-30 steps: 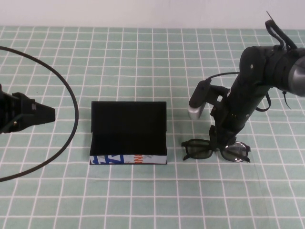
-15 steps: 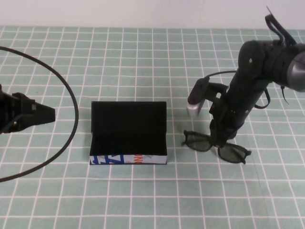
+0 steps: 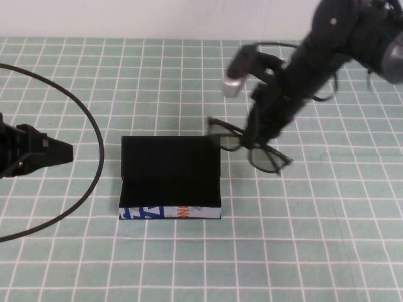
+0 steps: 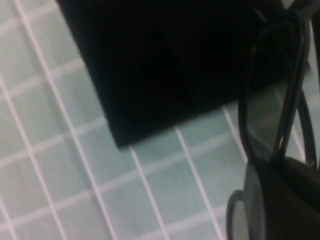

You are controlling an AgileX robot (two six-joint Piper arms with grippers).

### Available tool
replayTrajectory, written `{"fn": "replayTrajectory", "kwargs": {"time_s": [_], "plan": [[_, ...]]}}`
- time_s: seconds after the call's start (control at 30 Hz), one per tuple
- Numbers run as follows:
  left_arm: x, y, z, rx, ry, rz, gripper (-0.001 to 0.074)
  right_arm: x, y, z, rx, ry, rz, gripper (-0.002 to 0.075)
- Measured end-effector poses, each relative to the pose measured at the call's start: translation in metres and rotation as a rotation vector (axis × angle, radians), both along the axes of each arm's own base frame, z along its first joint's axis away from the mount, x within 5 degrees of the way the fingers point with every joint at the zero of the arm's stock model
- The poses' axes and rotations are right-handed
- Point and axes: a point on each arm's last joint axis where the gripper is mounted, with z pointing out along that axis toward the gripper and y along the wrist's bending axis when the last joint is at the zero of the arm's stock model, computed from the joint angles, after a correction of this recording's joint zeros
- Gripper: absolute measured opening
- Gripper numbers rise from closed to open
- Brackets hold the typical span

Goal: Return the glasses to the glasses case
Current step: Place the glasses in the glasses case

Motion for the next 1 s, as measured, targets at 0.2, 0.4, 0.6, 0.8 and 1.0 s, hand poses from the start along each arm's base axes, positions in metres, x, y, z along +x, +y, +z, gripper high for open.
{"fn": "replayTrajectory", "kwargs": {"time_s": [0.2,0.4,0.6,0.8,1.0], "plan": [[0.001,0.001,0.0,0.004,-0.006,0.01,-0.0002,-0.027,0.055,0.017,0.03,-0.05,0.141,0.0002],[0.001,0.001,0.0,0.005,-0.008,0.013,-0.0002,-0.048,0.102,0.004,0.007,-0.057,0.273,0.0002],[0.001,0.001,0.0,0.004,-0.006,0.01,-0.0002,-0.042,0.117,-0.028,-0.042,-0.035,0.326,0.0002],[0.001,0.001,0.0,0.003,-0.005,0.008,-0.0002,-0.038,0.119,-0.038,-0.066,-0.035,0.337,0.0002],[0.001,0.001,0.0,0.003,-0.005,0.008,-0.0002,-0.037,0.119,-0.037,-0.065,-0.046,0.352,0.0002]]}}
